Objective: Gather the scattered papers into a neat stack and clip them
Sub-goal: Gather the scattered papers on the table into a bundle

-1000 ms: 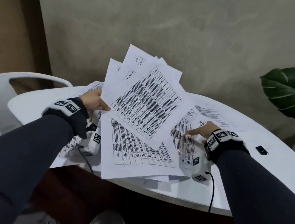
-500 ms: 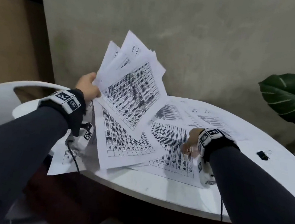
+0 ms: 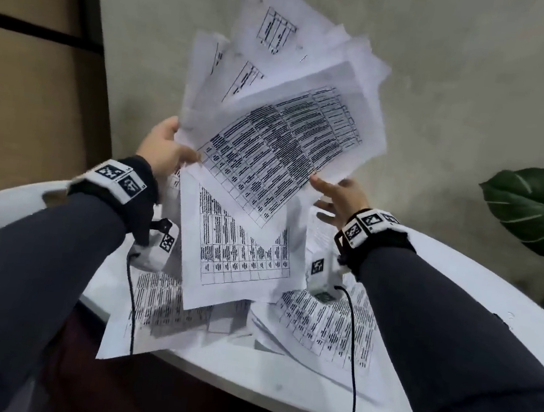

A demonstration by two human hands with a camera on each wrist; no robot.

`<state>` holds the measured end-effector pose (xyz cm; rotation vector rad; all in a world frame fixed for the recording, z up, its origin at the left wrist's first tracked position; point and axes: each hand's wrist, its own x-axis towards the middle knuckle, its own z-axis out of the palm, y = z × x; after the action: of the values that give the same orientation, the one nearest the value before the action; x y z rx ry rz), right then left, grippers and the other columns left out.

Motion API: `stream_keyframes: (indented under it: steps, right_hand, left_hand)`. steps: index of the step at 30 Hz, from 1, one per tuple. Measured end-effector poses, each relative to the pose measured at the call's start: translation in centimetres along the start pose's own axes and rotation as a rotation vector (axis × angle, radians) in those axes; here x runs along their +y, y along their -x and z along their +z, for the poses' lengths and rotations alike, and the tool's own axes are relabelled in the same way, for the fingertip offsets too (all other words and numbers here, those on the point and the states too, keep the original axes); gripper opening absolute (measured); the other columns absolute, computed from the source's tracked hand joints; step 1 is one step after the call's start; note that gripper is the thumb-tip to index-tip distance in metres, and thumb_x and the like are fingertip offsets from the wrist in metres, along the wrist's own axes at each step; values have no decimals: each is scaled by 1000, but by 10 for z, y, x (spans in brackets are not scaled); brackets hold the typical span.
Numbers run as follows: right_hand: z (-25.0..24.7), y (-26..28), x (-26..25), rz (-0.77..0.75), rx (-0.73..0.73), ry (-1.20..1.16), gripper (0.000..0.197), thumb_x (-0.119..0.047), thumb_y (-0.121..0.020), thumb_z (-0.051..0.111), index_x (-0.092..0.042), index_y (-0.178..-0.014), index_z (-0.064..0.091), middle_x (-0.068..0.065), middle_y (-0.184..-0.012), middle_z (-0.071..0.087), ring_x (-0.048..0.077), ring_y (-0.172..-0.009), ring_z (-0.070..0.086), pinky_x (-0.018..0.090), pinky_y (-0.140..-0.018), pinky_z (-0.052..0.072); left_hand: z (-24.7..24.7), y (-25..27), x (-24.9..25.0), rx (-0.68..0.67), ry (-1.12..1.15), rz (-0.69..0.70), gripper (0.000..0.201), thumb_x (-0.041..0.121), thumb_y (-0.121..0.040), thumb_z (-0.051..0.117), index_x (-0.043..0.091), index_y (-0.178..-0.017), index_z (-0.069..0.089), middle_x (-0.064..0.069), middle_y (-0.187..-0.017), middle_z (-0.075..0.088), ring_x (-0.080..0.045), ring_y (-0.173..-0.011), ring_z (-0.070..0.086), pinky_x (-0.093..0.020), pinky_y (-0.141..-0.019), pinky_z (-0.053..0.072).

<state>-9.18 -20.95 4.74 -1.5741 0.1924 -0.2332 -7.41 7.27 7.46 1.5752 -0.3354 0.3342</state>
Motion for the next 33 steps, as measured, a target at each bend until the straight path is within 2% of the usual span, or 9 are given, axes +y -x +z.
stream_keyframes:
  steps: [4, 7, 9, 13, 17, 20, 23, 30, 33]
  right_hand:
    - [7, 1, -7, -44, -80, -102, 38, -33, -74, 77, -12, -91, 50, 0, -91, 56, 17, -79, 53, 34, -75, 47]
    - [13, 9, -16, -124, -91, -122, 69, -37, -73, 75, -3, -127, 49, 4, -125, 59, 27, -117, 54, 39, -107, 35]
    - [14, 6, -21, -143, -38, -45, 77, -37, -75, 74, 4, -133, 43, 6, -115, 62, 27, -99, 57, 35, -91, 44]
    - [0, 8, -29, -46, -59, 97, 73, -44, -42, 91, -3, -96, 66, 6, -90, 70, 27, -88, 61, 39, -78, 50]
    - [-19, 12, -21, 6, -105, 180, 19, -17, -80, 72, -1, -88, 64, 7, -86, 68, 20, -86, 63, 25, -84, 51]
    - [-24, 12, -11, -75, -27, 50, 32, -6, -72, 75, 9, -95, 59, 9, -74, 69, 20, -77, 65, 21, -64, 58]
    - [-23, 13, -4, -186, 74, -11, 82, -31, -53, 89, 7, -114, 50, 16, -94, 64, 29, -94, 62, 47, -93, 52]
    - [-36, 28, 23, -214, 85, 93, 69, -63, -32, 81, -10, -63, 48, 11, -61, 50, 18, -55, 49, 38, -61, 48]
    - [-45, 25, 39, -211, 97, 103, 67, -65, -30, 83, -21, -46, 35, -8, -37, 33, 10, -36, 30, 34, -58, 44]
  left_hand:
    - [-2, -10, 17, -7, 134, 61, 46, -24, -66, 53, 17, -86, 58, -6, -93, 66, -28, -89, 62, -36, -83, 53]
    - [2, -11, 24, -22, 144, 20, 37, -19, -70, 54, 17, -77, 53, -1, -77, 65, -22, -75, 63, -30, -73, 53]
    - [7, -8, 23, -44, 55, -46, 34, -18, -80, 50, 16, -73, 44, 0, -67, 55, -6, -50, 61, -15, -50, 47]
    - [10, -5, 11, -173, 9, -166, 13, -8, -86, 54, 4, -92, 57, -7, -77, 69, -14, -64, 71, -24, -59, 55]
    - [24, 0, -1, -144, -2, -217, 34, 7, -92, 54, -7, -122, 52, -8, -97, 69, -22, -85, 65, -29, -72, 57]
    - [40, 1, -3, -75, 37, -132, 39, -5, -86, 55, 3, -124, 49, -18, -125, 60, -35, -114, 58, -51, -102, 44]
    - [56, 10, 12, -34, 145, -7, 29, -5, -86, 55, 22, -96, 53, -13, -117, 61, -31, -113, 58, -49, -102, 44]
    - [72, 27, 1, 122, 152, 139, 10, 21, -85, 66, 21, -84, 56, 0, -91, 67, -17, -88, 64, -35, -91, 50]
    - [78, 39, -17, 108, 119, 52, 37, 34, -82, 67, 9, -108, 60, -7, -108, 69, -22, -102, 65, -40, -98, 49]
